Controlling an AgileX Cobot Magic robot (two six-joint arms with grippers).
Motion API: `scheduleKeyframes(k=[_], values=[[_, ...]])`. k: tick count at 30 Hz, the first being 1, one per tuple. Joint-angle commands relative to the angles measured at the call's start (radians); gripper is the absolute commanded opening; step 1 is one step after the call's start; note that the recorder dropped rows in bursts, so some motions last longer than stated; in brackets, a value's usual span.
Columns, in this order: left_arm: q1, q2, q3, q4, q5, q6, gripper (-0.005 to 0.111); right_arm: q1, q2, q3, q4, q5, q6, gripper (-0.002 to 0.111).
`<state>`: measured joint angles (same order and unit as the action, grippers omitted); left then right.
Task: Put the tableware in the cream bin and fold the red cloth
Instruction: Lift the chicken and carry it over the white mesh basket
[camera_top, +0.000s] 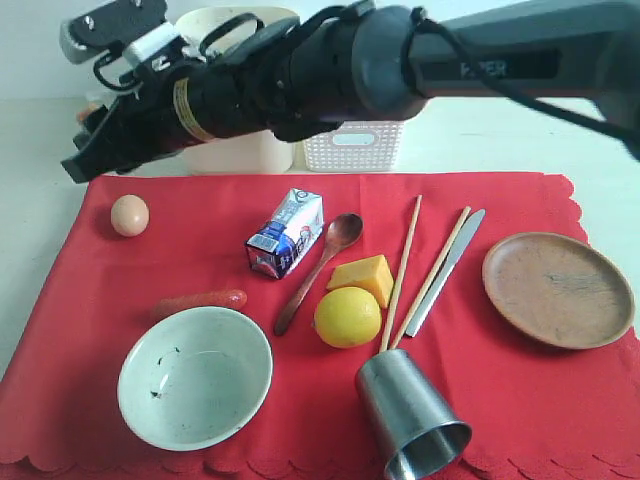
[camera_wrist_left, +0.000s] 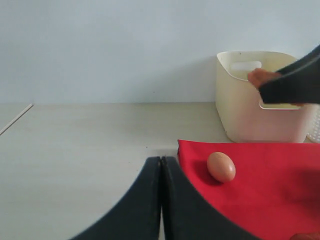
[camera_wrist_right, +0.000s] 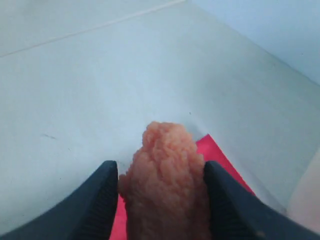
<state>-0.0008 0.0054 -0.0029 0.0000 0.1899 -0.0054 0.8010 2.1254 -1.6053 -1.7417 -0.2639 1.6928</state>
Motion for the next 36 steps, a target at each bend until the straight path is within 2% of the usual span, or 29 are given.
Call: scheduleKeyframes(k=[1,13,26,36], values=[[0.003,-0.005,0.003,0.0,-0.005,-0.006,0.002,-0.037,-0.082,0.023,-0.003,-0.041,0.004,0.0],[0.003,-0.005,0.003,0.0,-0.005,-0.006,0.002,-0.191,-0.228,0.212,-0.003,-0.039,-0.002,0.0],[0.003,-0.005,0.003,0.0,-0.005,-0.006,0.002,-0.361,-0.224,0.222,-0.003,-0.031,0.001,0.0],[0.003,-0.005,0.003,0.0,-0.005,-0.006,0.002,-0.408,-0.202,0.222,-0.003,0.141,-0.002,0.0]])
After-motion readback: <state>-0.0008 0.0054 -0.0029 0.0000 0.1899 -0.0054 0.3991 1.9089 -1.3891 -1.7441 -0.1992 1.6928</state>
